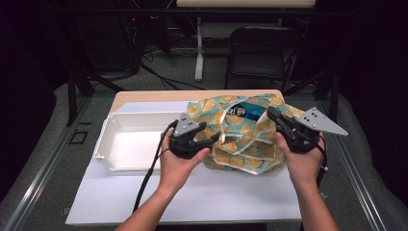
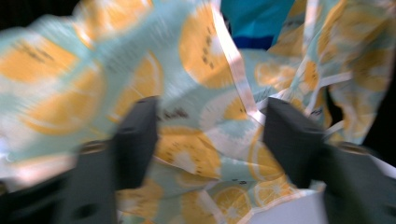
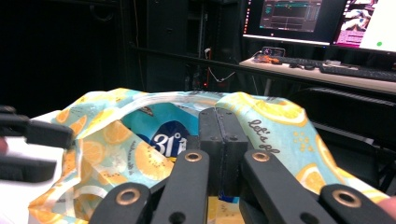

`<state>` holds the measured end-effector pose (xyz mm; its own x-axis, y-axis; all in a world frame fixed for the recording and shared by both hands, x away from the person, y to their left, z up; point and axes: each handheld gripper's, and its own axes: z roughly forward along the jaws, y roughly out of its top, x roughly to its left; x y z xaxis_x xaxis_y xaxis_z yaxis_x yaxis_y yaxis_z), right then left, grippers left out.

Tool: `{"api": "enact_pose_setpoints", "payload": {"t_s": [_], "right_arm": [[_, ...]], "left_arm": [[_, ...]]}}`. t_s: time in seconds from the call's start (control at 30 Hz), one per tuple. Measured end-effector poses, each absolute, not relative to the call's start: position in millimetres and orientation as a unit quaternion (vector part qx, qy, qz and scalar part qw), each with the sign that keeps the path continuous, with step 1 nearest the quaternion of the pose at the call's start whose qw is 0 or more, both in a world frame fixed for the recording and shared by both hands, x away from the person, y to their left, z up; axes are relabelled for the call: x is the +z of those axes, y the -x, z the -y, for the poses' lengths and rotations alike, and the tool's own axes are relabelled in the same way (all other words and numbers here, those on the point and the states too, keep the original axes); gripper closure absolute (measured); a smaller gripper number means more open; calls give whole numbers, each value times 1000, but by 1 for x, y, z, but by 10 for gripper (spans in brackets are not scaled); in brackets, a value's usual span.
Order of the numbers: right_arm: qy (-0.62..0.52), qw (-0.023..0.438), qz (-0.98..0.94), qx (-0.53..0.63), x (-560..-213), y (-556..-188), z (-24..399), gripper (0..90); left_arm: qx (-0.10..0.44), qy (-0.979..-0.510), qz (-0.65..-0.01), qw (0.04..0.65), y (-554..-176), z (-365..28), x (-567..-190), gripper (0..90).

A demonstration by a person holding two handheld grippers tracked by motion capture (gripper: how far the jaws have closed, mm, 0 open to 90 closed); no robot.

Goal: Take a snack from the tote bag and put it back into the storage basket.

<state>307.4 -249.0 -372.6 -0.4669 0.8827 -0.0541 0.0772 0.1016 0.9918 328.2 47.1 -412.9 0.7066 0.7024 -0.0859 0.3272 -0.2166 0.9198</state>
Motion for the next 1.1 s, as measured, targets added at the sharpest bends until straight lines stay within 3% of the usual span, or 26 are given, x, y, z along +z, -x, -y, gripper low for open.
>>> {"api": "enact_pose_setpoints", "payload": {"t_s": [0.1,0.2,0.23,0.3,0.37,0.47,0.53,0.83,1.1], "right_arm": [[-366,360,-651,559,-373,-306,245,900],[-362,362,-652,559,-372,-305,245,900],[-364,362,-651,559,-372,-305,247,900],[-366,363,-648,561,-372,-304,250,900],[-369,363,-647,560,-373,-303,252,900],[-370,363,-649,557,-375,-302,256,900],[-369,364,-649,556,-376,-302,257,900],[-371,372,-648,553,-372,-306,260,900],[-376,379,-644,548,-363,-315,264,900]], "left_arm": [[186,-758,-378,498,-328,-26,-425,142],[192,-761,-385,485,-328,-17,-429,93],[198,-762,-386,481,-328,-16,-430,115],[206,-762,-386,477,-328,-18,-429,250],[201,-766,-374,483,-329,-22,-428,499],[189,-766,-360,497,-329,-29,-424,772],[181,-767,-355,504,-329,-32,-422,894],[156,-762,-316,544,-343,-54,-386,900],[153,-733,-327,577,-369,-77,-355,900]]}}
